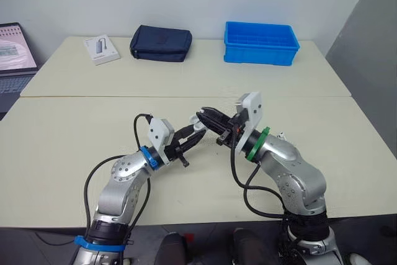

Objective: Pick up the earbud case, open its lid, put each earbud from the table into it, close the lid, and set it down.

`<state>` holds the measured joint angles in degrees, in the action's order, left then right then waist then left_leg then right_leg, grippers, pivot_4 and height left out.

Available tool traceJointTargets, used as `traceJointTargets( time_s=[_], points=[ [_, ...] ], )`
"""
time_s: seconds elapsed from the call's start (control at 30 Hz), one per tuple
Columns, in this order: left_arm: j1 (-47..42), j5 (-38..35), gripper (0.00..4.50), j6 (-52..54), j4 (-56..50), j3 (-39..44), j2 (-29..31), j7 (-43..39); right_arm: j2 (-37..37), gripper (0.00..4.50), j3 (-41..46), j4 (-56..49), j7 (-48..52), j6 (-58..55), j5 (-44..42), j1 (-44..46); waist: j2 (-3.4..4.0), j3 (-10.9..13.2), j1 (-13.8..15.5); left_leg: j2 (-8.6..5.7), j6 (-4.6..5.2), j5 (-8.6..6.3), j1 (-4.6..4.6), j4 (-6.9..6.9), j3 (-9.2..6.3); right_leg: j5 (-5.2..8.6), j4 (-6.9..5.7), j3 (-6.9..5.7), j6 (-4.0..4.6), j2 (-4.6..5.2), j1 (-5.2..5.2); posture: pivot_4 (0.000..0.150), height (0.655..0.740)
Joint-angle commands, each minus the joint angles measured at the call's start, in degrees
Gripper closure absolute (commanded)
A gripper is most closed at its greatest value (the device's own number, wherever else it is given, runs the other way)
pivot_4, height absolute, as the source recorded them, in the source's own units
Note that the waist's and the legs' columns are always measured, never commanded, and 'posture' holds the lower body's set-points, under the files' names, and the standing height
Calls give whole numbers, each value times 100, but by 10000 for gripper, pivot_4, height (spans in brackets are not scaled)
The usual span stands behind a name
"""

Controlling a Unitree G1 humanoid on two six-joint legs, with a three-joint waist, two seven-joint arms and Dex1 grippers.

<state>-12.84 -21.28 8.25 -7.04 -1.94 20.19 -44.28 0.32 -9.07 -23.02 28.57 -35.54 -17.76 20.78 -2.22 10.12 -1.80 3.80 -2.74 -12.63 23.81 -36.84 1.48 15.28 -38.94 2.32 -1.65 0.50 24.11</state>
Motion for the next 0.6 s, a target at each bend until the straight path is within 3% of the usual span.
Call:
traceJointTargets(
  time_s=[0.03, 0.6],
  points=[
    [-137, -46, 36913, -28, -140, 10, -25, 12, 76, 41167, -122, 118, -117, 563, 78, -25, 0, 0, -1, 0, 0, 0, 0, 0, 0, 0, -1, 0, 0, 0, 0, 1500, 7280],
    [-165, -111, 36913, 161, -309, 34, -68, 137, 37, 41167, -551, 797, -298, 1348, 252, -326, 0, 0, 0, 1, 0, 0, -1, 0, 0, 0, -1, 0, 0, -1, 0, 1500, 7280]
  ],
)
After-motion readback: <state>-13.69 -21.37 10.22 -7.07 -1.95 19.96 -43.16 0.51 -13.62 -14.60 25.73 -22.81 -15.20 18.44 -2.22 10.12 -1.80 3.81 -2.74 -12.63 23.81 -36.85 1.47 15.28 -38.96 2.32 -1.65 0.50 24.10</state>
